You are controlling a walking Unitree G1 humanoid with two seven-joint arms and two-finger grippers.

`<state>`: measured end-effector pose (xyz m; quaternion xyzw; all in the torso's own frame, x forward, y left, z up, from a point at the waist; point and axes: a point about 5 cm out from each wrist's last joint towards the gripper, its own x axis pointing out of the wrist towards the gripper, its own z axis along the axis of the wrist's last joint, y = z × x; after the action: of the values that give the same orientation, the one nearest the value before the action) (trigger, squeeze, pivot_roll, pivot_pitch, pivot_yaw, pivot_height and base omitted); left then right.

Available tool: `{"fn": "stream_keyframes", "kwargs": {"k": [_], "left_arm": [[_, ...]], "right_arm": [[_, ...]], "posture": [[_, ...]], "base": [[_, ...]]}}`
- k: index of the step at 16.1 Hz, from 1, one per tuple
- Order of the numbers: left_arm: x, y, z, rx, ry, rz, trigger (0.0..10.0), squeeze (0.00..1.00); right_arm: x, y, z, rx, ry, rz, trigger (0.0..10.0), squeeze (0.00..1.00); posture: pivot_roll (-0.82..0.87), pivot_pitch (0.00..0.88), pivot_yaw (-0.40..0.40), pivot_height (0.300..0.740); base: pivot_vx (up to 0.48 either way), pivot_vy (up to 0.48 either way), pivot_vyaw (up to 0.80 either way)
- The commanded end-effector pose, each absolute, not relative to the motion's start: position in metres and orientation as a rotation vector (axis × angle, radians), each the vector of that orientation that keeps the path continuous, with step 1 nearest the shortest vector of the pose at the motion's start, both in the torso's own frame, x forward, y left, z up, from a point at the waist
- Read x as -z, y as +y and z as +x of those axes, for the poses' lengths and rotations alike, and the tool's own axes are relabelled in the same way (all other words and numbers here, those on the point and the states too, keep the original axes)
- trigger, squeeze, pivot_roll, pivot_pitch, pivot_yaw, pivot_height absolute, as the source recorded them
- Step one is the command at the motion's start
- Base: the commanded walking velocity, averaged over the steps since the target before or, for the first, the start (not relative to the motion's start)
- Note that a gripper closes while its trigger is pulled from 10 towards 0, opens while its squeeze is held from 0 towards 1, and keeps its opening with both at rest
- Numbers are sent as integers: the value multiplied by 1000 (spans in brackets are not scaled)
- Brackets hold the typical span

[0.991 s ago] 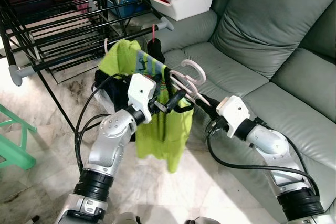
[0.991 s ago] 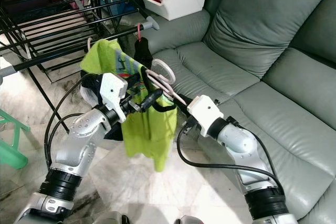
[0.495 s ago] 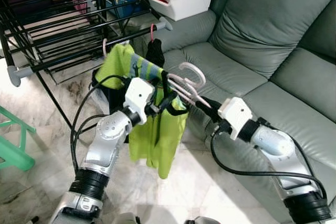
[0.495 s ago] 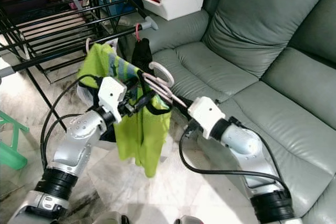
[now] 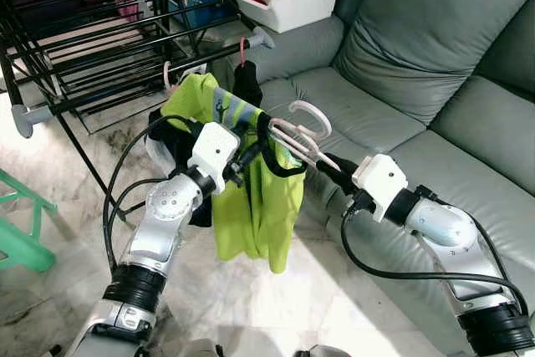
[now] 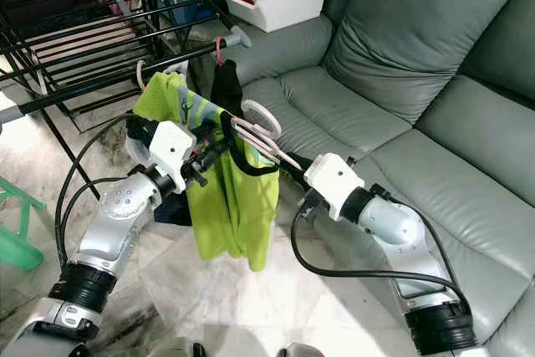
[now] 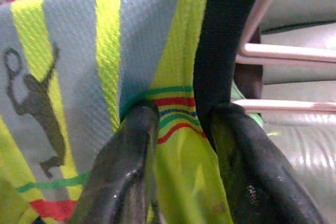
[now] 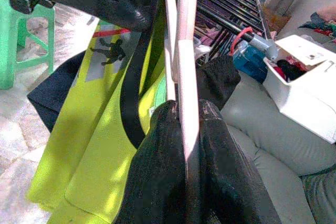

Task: Hang hanger

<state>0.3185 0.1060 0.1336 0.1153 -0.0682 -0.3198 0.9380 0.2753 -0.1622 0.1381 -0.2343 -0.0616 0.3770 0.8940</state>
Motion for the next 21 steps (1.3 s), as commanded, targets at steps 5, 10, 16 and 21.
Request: {"fn": "stream_keyframes", "kwargs": {"k": [5, 10, 16, 21], "left_arm": [[-137, 107, 323, 629, -167, 249, 0, 0], [-138, 111, 325, 585, -177, 245, 0, 0], [-151, 124, 325, 475, -258, 229, 0, 0], [-158, 131, 325, 412, -294, 198, 0, 0]], "right_arm": [[-149, -160, 277, -782, -179, -491, 10000, 0], [-146, -160, 277, -784, -165, -490, 10000, 0], [-135, -171, 281, -708, -109, -537, 10000, 0], [-127, -175, 283, -654, -81, -505, 10000, 0]], "posture": [[-94, 3, 6, 740], [-97, 4, 2, 740], [-94, 8, -1, 740], [-86, 13, 4, 740]], "base": [[0, 0, 0], [0, 0, 0], [0, 0, 0], [0, 0, 0]]}}
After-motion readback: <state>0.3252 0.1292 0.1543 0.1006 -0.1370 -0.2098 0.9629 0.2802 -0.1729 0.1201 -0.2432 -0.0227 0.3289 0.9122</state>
